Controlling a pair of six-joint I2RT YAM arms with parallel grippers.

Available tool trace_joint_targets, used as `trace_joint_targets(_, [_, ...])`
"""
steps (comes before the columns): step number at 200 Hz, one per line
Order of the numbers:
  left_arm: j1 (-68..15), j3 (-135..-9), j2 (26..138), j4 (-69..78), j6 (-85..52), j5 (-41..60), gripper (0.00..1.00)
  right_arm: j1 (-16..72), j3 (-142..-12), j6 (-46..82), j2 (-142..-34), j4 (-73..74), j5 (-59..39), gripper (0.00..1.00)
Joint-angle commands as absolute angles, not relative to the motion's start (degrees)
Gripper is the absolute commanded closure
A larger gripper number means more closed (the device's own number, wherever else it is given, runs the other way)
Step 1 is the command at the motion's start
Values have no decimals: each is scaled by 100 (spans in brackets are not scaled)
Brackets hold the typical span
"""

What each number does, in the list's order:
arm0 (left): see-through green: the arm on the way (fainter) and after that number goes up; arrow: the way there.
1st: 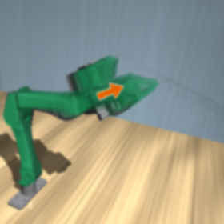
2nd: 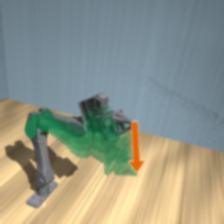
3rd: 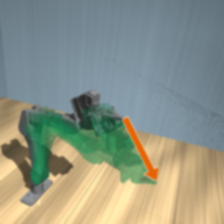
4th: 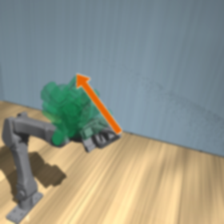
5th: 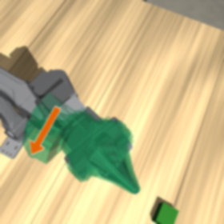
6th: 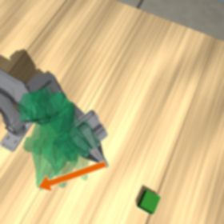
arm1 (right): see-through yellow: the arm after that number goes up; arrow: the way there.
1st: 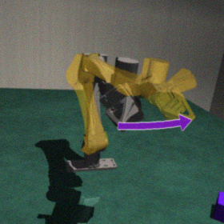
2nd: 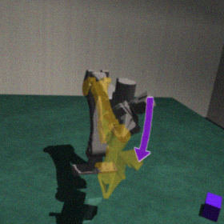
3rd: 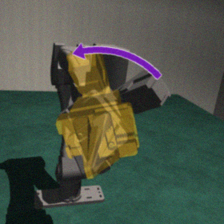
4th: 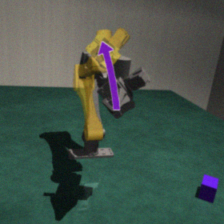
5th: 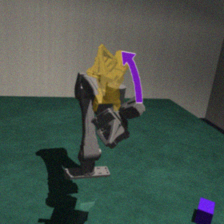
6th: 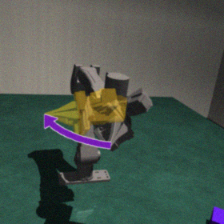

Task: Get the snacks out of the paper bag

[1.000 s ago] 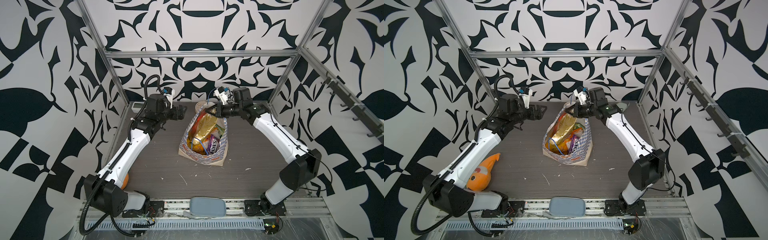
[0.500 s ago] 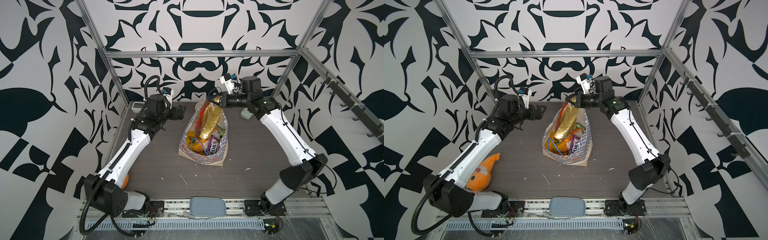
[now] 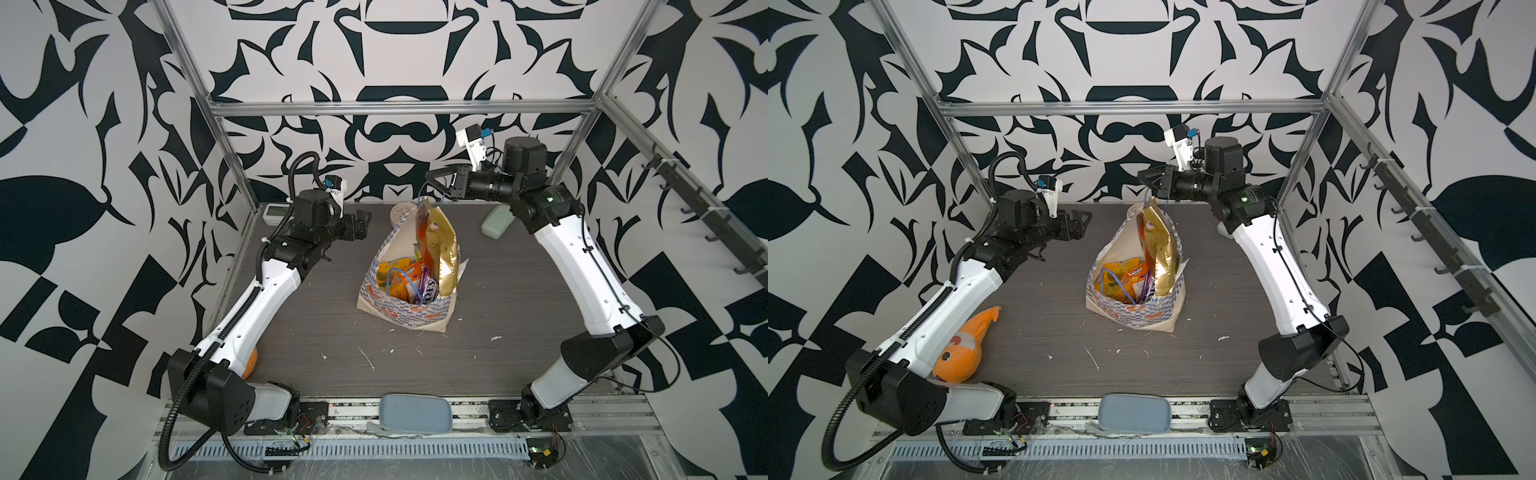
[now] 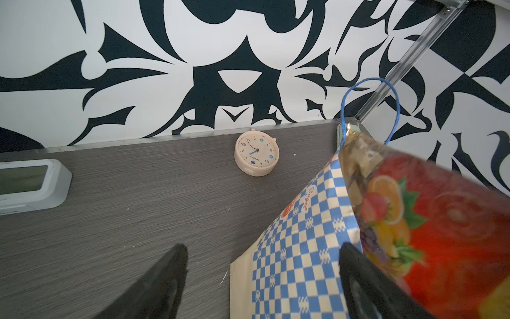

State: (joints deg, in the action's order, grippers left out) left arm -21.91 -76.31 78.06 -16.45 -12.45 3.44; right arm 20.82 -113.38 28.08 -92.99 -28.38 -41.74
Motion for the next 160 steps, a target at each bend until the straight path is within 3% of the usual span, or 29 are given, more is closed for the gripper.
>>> trace_joint_targets(1, [-2174,-7615,7839,-1518,-1310,364,11,2081,-11413,2605,-8982,-2519,-4137,100])
trace_joint_targets(29, [-2173,-7651,7866,-1589,-1297,378,11,2091,-11107,2395,-8984,-2837,-3984,100])
trace_joint_targets(49, [-2175,-7681,7906,-1682,-1203,452,11,2155,-10995,1968,-8914,-3549,-3286,100])
trace_joint_targets(86, [-2177,-7761,8055,-1805,-1109,459,11,3159,-11526,1012,-9267,-5402,-765,53])
trace_joint_targets(97, [-2180,-7784,8105,-1813,-1092,458,11,3549,-11776,791,-9498,-5904,-366,36])
trace_joint_targets(112, [-2176,-7789,8135,-1831,-1069,445,11,3929,-11956,758,-9733,-6383,273,27])
trace_joint_targets(128, [-2180,-7755,8132,-1835,-1031,419,11,4199,-11949,775,-9836,-6652,439,5])
trace_joint_targets(160, [-2173,-7631,8087,-1807,-963,396,10,4746,-12055,862,-9935,-6881,539,0])
